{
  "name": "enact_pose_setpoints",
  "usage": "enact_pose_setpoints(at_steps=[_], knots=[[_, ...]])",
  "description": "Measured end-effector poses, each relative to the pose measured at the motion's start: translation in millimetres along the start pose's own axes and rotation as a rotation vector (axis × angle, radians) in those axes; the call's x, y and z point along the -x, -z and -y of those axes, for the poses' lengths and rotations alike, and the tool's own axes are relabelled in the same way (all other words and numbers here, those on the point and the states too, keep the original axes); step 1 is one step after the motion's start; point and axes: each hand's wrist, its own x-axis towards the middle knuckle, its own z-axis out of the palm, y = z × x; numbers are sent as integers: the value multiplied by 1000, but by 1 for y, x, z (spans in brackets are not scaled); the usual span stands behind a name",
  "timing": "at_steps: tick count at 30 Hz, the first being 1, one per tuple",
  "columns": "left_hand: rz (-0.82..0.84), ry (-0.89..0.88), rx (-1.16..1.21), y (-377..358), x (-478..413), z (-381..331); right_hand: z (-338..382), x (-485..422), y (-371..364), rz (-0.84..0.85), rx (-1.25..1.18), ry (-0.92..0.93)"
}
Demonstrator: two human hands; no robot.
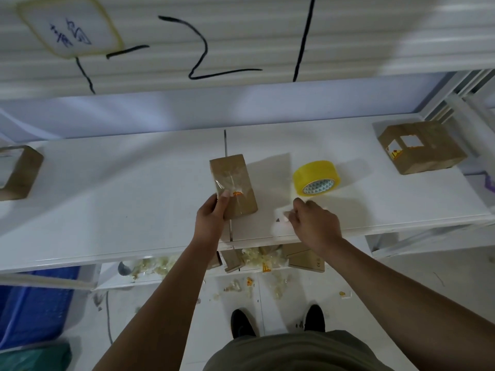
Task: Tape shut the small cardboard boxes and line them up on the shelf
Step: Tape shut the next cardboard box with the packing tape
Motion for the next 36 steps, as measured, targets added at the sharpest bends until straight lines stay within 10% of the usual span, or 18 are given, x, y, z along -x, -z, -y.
enact_pose_setpoints(at_steps=[8,19,28,36], knots=[[77,-107,23,-6,30,-24,53,-10,56,-268,-726,-45],[146,-119,47,-7,51,-52,93,-4,64,-313,-998,55],[245,-10,178,-3,52,-59,109,0,80,158,-2008,-328],[105,102,107,-6,43,-78,119,8,68,323,-2095,-255]])
